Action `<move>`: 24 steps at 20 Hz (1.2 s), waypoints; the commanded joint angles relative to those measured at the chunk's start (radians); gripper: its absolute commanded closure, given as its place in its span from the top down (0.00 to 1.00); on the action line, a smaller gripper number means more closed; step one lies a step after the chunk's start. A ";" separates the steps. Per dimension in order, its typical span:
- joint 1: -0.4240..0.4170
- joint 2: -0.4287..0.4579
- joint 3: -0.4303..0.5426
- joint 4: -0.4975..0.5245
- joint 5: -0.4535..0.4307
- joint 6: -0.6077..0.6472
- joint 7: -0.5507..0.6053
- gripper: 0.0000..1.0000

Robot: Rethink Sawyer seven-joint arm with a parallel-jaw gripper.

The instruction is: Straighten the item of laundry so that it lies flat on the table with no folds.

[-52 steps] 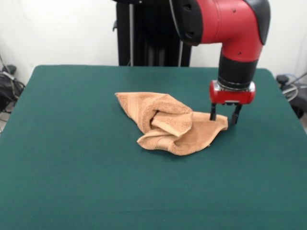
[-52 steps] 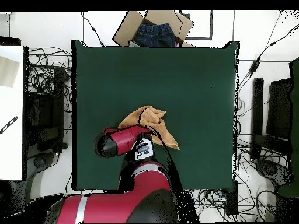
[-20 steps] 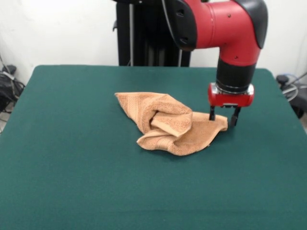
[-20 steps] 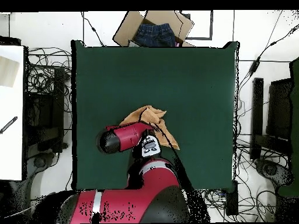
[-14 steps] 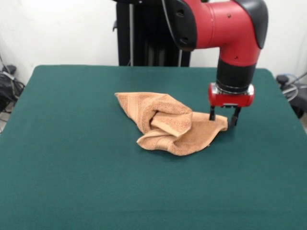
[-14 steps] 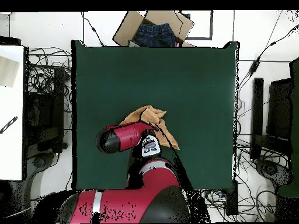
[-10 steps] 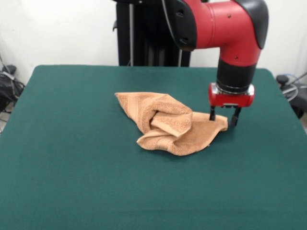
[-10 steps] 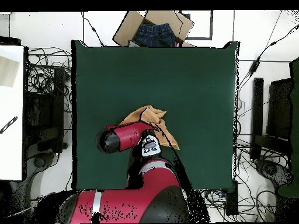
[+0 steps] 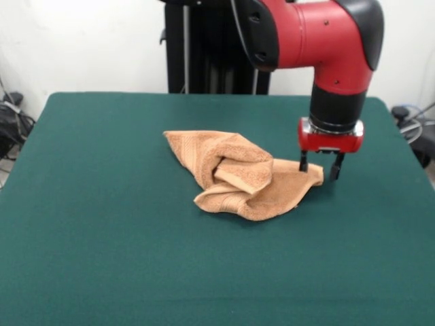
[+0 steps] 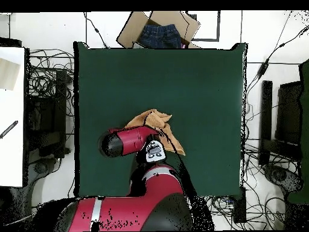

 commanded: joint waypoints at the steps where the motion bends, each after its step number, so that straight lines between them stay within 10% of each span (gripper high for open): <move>1: 0.027 0.019 -0.021 -0.072 0.077 0.021 0.170 1.00; 24: 0.002 0.063 -0.046 -0.047 0.152 -0.062 0.179 1.00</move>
